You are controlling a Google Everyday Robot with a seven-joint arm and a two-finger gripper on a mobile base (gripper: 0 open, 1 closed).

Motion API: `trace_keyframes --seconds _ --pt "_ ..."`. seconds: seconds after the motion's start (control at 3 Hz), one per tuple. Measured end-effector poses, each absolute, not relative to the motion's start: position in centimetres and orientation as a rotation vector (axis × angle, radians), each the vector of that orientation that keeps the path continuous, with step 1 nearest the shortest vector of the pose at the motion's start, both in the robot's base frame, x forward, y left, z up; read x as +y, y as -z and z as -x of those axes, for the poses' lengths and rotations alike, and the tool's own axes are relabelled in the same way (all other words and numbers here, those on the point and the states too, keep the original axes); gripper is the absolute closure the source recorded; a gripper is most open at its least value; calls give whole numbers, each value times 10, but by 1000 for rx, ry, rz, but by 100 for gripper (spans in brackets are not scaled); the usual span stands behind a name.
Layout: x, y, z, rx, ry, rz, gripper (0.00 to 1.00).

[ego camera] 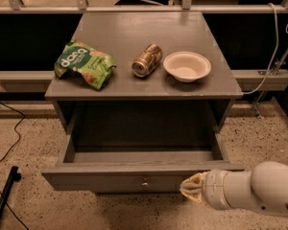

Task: Close top drawer

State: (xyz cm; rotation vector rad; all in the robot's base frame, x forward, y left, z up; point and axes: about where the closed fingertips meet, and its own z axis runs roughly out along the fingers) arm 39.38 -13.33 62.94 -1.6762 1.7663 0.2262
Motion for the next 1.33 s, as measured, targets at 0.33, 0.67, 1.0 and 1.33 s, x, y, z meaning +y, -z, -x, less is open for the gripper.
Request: trace_keyframes --seconds 0.33,0.67,1.0,1.33 --pt "-126 -613 -416 1725 -224 1637 100" --pt "-116 -600 -441 1686 -240 1583 100" --pt "-111 -592 -471 1651 -244 1552 100" --pt "-108 -587 -509 1602 -254 1536 100"
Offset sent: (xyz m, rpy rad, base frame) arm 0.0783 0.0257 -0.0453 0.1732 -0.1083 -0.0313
